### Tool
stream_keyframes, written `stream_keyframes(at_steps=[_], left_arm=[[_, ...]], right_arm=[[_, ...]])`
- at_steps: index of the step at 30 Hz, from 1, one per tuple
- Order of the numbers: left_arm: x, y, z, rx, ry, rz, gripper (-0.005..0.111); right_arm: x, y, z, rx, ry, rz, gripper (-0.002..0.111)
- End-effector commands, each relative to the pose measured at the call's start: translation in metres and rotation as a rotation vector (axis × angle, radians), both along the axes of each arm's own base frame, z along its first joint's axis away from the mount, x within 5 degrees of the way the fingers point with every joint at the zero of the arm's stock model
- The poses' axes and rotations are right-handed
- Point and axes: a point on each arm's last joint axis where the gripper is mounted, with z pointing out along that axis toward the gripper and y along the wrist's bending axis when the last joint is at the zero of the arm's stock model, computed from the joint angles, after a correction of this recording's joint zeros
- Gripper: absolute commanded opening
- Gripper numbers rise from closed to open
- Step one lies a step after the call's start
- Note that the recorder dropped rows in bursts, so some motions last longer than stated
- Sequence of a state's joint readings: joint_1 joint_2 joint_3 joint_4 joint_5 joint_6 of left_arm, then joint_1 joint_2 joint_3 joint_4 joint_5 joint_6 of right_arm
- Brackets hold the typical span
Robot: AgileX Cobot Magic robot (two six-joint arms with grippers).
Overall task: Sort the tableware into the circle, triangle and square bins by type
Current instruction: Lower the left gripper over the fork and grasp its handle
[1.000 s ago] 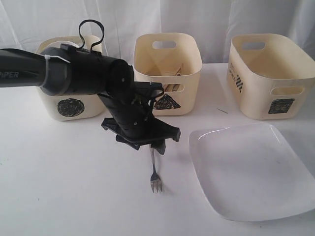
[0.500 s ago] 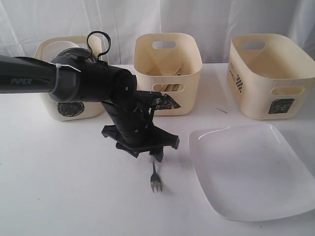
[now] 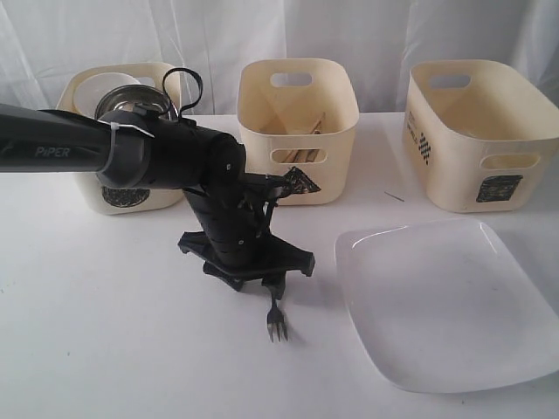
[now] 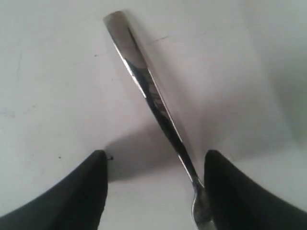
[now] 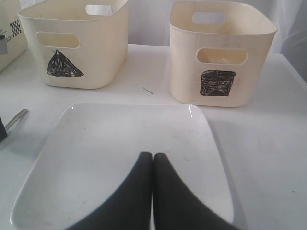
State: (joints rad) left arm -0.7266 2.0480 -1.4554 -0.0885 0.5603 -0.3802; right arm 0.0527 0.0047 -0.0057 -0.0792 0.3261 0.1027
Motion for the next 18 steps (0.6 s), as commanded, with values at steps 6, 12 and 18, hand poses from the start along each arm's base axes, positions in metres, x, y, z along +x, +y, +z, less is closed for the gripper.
stream_keyframes(at_steps=[6, 12, 18], left_arm=[[-0.007, 0.002, -0.013, 0.059, 0.086, -0.004, 0.056], [-0.010, 0.005, -0.014, 0.097, 0.112, -0.017, 0.037], [-0.010, 0.010, -0.010, 0.166, 0.122, -0.051, 0.027]], right_arm=[[0.000, 0.000, -0.001, 0.003, -0.009, -0.002, 0.000], [0.000, 0.000, -0.001, 0.003, -0.009, -0.002, 0.000], [0.000, 0.000, -0.001, 0.003, -0.009, -0.002, 0.000]])
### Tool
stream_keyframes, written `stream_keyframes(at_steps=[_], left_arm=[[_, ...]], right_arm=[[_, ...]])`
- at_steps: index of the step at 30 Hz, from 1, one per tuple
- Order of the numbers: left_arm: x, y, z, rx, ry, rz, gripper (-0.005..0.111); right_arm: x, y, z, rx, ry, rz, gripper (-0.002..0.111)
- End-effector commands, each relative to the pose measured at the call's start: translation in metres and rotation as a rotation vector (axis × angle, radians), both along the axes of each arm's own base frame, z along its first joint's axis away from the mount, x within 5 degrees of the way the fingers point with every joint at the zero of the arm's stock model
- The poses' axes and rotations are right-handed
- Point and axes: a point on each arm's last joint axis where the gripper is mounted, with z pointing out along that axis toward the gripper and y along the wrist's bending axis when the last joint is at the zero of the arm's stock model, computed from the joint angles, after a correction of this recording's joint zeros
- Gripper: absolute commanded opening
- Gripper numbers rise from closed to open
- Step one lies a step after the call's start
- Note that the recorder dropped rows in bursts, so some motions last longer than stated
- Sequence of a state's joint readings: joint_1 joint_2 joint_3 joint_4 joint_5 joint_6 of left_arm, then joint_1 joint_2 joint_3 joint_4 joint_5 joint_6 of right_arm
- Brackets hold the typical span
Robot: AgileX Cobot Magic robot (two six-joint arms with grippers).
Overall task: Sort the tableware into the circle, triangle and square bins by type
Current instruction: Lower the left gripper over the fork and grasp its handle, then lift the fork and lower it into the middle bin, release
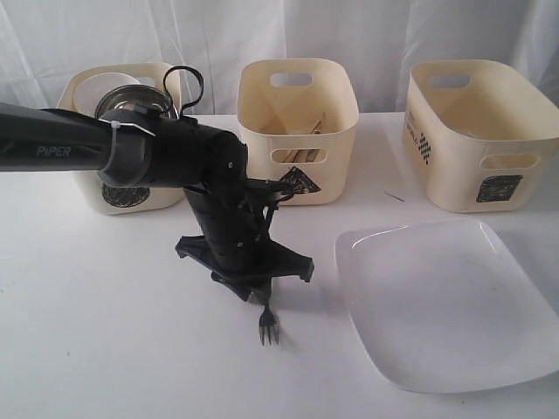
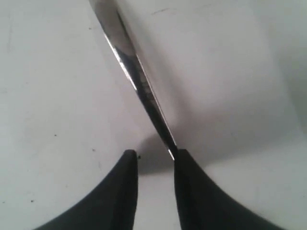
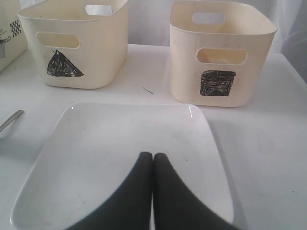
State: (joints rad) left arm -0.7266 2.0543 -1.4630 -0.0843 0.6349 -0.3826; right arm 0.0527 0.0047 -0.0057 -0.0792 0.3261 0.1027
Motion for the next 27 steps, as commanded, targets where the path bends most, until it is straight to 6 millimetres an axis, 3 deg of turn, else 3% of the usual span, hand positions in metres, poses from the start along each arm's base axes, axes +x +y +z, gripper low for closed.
stream_keyframes(at_steps=[1, 8, 13, 22, 27], left_arm=[[-0.006, 0.010, -0.007, 0.146, 0.068, -0.055, 0.027], [0.005, 0.018, 0.008, 0.294, 0.002, -0.125, 0.027], [0.012, 0.017, 0.021, 0.300, -0.053, -0.135, 0.029], [0.018, 0.005, 0.041, 0.217, -0.096, -0.138, 0.053], [0.018, 0.002, 0.042, 0.182, -0.089, -0.121, 0.054]], right_arm=[[0.000, 0.000, -0.001, 0.003, -0.009, -0.002, 0.000], [0.000, 0.000, -0.001, 0.003, -0.009, -0.002, 0.000], [0.000, 0.000, -0.001, 0.003, -0.009, -0.002, 0.000], [0.000, 0.000, -0.001, 0.003, -0.009, -0.002, 0.000], [0.000, 0.000, -0.001, 0.003, -0.009, -0.002, 0.000]])
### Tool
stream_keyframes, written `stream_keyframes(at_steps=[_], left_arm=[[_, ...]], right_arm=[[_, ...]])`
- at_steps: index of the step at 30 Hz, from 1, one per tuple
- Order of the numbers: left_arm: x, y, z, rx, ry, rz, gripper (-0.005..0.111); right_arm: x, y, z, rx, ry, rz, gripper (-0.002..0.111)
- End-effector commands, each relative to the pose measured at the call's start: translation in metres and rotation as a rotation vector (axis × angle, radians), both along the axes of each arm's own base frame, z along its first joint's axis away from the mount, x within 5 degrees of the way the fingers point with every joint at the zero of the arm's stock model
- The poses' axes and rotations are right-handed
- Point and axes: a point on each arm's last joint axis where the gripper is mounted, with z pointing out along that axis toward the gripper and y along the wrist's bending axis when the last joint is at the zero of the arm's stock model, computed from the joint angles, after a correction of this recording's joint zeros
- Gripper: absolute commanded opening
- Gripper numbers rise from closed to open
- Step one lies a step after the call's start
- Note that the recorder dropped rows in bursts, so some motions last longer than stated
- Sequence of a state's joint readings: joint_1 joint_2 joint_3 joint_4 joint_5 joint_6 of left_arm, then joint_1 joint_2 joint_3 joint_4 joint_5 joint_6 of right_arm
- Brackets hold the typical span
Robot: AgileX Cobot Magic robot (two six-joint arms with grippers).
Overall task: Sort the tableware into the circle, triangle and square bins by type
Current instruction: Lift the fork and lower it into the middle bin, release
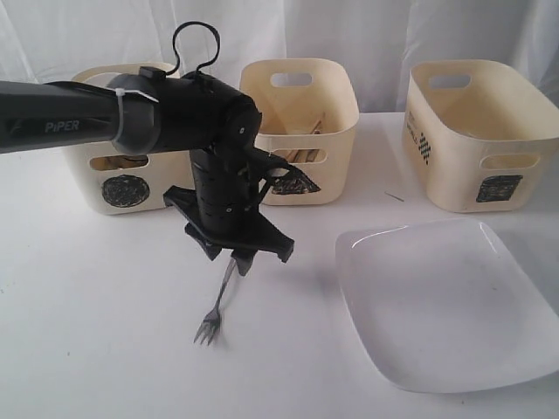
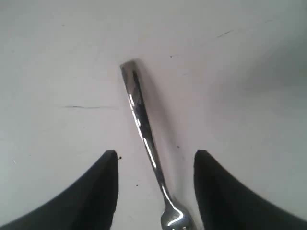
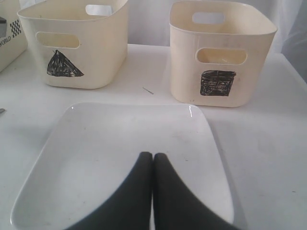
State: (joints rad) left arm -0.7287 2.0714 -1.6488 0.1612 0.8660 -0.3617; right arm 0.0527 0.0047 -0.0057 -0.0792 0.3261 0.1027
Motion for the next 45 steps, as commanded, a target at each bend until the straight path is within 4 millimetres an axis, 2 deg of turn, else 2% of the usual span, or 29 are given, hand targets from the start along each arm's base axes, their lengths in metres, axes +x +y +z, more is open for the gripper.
stream_keyframes(at_steps=[1, 18, 27, 40, 43, 45], left_arm=[[-0.003, -0.002, 0.006, -0.025, 0.011, 0.018, 0.054], [0.004, 0.003, 0.001, 0.027, -0.041, 0.106, 0.054], [0.001, 0.000, -0.017, 0.011, 0.026, 0.129, 0.054], [-0.009, 0.008, -0.044, 0.026, 0.049, 0.174, 0.054], [-0.011, 0.011, -0.048, 0.037, 0.062, 0.186, 0.048], [-0.012, 0.012, -0.050, 0.042, 0.066, 0.190, 0.036]], right_arm=[[0.000, 0.000, -0.001, 0.003, -0.009, -0.002, 0.000], [0.000, 0.000, -0.001, 0.003, -0.009, -0.002, 0.000], [0.000, 0.000, -0.001, 0.003, -0.009, -0.002, 0.000], [0.000, 0.000, -0.001, 0.005, -0.009, -0.002, 0.000], [0.000, 0.000, -0.001, 0.008, -0.008, -0.003, 0.000], [0.000, 0.000, -0.001, 0.008, -0.008, -0.003, 0.000]])
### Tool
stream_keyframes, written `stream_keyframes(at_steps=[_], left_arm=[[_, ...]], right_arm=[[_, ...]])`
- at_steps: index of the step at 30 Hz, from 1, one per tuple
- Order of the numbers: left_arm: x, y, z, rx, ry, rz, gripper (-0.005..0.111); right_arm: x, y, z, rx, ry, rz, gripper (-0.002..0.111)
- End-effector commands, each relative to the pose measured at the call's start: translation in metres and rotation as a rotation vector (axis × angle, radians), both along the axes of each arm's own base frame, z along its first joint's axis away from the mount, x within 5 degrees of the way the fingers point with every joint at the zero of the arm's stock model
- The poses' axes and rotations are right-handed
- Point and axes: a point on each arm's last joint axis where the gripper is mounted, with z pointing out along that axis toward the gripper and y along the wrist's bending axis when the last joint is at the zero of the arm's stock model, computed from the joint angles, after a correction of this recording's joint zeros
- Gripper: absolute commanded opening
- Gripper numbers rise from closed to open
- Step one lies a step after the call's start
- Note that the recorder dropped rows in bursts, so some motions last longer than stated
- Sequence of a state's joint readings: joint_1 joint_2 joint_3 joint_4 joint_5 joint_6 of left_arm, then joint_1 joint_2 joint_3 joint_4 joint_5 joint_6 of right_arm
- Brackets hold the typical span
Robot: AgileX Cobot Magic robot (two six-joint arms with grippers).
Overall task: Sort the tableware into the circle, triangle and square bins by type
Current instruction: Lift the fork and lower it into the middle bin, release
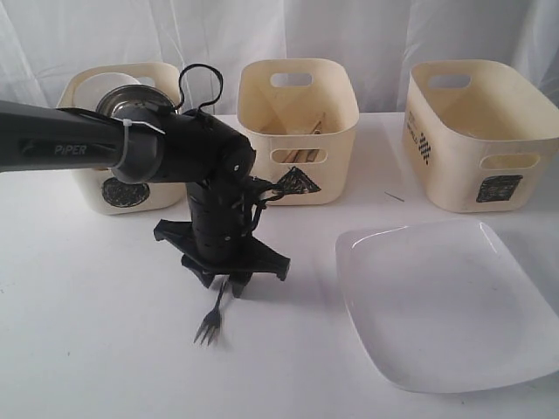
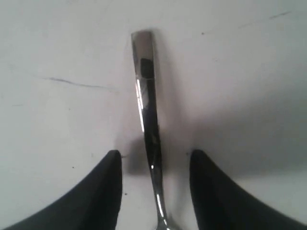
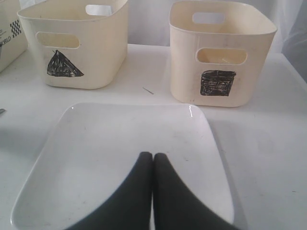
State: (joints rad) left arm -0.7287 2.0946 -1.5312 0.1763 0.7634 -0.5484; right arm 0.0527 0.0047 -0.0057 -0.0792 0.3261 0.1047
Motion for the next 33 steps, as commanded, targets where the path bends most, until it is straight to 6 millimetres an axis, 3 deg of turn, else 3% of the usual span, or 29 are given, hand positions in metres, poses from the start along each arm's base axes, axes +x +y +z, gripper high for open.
stream_keyframes(at_steps=[1, 5, 11, 24, 33], left_arm=[[-0.005, 0.005, -0.012, 0.036, 0.041, 0.020, 0.030], [-0.004, 0.005, -0.012, 0.050, 0.030, -0.003, 0.000], [-0.002, 0.006, -0.003, 0.076, 0.021, -0.053, 0.000], [-0.005, -0.004, 0.119, -0.238, -0.273, -0.170, 0.000], [-0.002, -0.021, 0.169, -0.441, -0.546, -0.243, 0.000]], right_arm=[[0.000, 0.000, -0.001, 0.006, -0.009, -0.003, 0.000], [0.000, 0.000, -0.001, 0.006, -0.009, -0.003, 0.000], [0.000, 0.000, -0.001, 0.006, -0.009, -0.003, 0.000], [0.000, 0.000, -0.001, 0.006, -0.009, -0.003, 0.000], [0.000, 0.000, -0.001, 0.006, -0.009, -0.003, 0.000]])
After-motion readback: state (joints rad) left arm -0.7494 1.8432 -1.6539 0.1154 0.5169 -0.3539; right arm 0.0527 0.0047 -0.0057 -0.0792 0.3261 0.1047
